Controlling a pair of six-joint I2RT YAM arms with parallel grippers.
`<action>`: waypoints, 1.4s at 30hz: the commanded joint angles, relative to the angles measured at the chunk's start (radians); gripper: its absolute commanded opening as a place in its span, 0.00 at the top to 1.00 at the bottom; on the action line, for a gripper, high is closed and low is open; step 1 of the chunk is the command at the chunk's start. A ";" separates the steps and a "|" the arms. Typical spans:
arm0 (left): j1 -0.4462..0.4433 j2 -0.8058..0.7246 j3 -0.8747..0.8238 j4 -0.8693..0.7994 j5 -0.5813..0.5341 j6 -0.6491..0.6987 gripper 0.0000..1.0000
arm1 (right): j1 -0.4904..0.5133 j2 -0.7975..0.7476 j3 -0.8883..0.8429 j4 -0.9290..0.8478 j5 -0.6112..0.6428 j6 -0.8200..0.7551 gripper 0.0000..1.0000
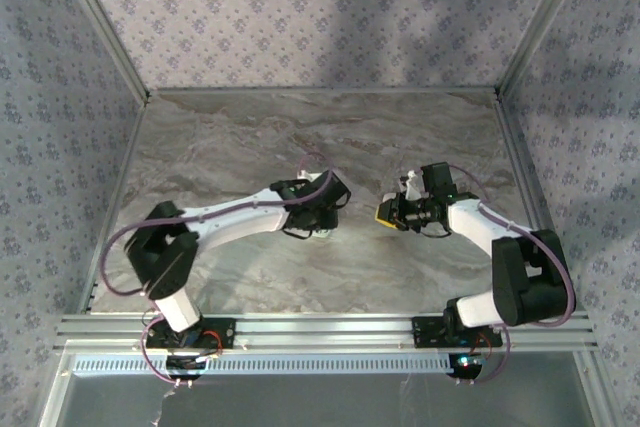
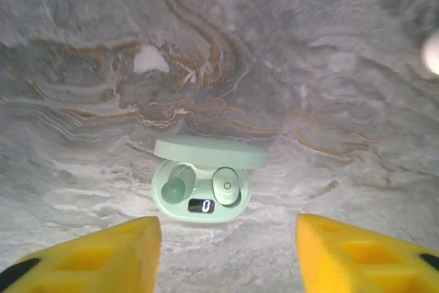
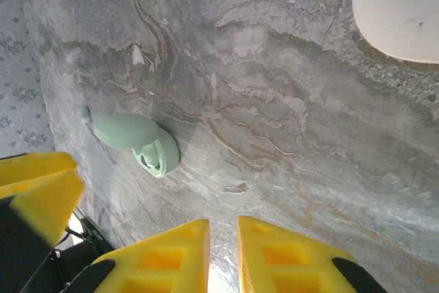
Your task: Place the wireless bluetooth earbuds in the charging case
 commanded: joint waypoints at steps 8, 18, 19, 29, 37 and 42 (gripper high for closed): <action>0.059 -0.250 -0.011 -0.101 0.008 0.207 0.10 | 0.067 -0.149 0.060 -0.102 0.066 0.003 0.43; 0.108 -0.510 -0.176 -0.114 0.140 0.185 0.00 | 0.214 -0.347 0.033 -0.157 0.218 0.045 0.10; 0.111 -0.530 -0.198 -0.082 0.149 0.176 0.00 | 0.228 -0.355 0.031 -0.160 0.232 0.046 0.09; 0.192 -0.581 -0.334 -0.020 0.244 0.171 0.00 | 0.291 -0.319 0.053 -0.134 0.343 0.038 0.00; 0.361 -0.537 -0.368 -0.016 0.366 0.176 0.00 | 0.320 -0.230 0.143 -0.181 0.382 -0.028 0.00; 0.466 -0.536 -0.398 -0.034 0.374 0.159 0.00 | 0.352 -0.163 0.198 -0.208 0.512 -0.022 0.00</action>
